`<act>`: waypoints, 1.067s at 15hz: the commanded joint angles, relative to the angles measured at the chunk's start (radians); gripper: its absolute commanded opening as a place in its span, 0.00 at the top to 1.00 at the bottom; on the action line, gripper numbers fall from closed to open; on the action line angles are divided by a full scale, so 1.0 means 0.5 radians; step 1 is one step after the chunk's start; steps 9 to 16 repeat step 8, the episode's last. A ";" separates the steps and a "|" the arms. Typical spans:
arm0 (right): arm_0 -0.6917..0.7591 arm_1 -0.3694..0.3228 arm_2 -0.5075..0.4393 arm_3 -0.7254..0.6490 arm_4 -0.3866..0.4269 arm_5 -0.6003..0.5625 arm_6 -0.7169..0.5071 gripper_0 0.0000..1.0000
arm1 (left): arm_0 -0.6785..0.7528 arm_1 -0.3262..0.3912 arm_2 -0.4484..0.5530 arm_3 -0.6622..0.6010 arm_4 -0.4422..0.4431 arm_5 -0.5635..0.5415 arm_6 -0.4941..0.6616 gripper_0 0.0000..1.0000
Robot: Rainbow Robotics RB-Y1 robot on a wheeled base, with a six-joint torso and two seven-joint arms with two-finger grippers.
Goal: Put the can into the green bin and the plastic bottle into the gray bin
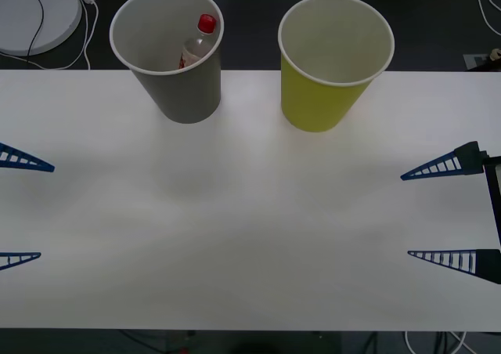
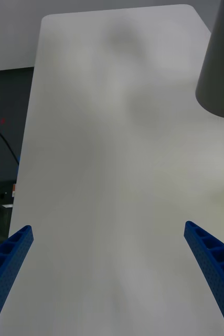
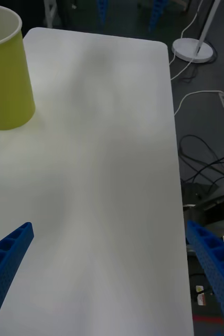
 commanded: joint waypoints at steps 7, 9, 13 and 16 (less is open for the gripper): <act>0.000 0.000 0.000 0.000 0.000 0.000 0.000 0.00 | 0.005 0.002 -0.002 -0.015 -0.041 0.000 -0.053 0.00; 0.000 0.000 0.000 0.000 0.000 0.000 0.000 0.00 | 0.005 0.002 -0.002 -0.015 -0.041 0.000 -0.053 0.00; 0.000 0.000 0.000 0.000 0.000 0.000 0.000 0.00 | 0.005 0.002 -0.002 -0.015 -0.041 0.000 -0.053 0.00; 0.000 0.000 0.000 0.000 0.000 0.000 0.000 0.00 | 0.005 0.002 -0.002 -0.015 -0.041 0.000 -0.053 0.00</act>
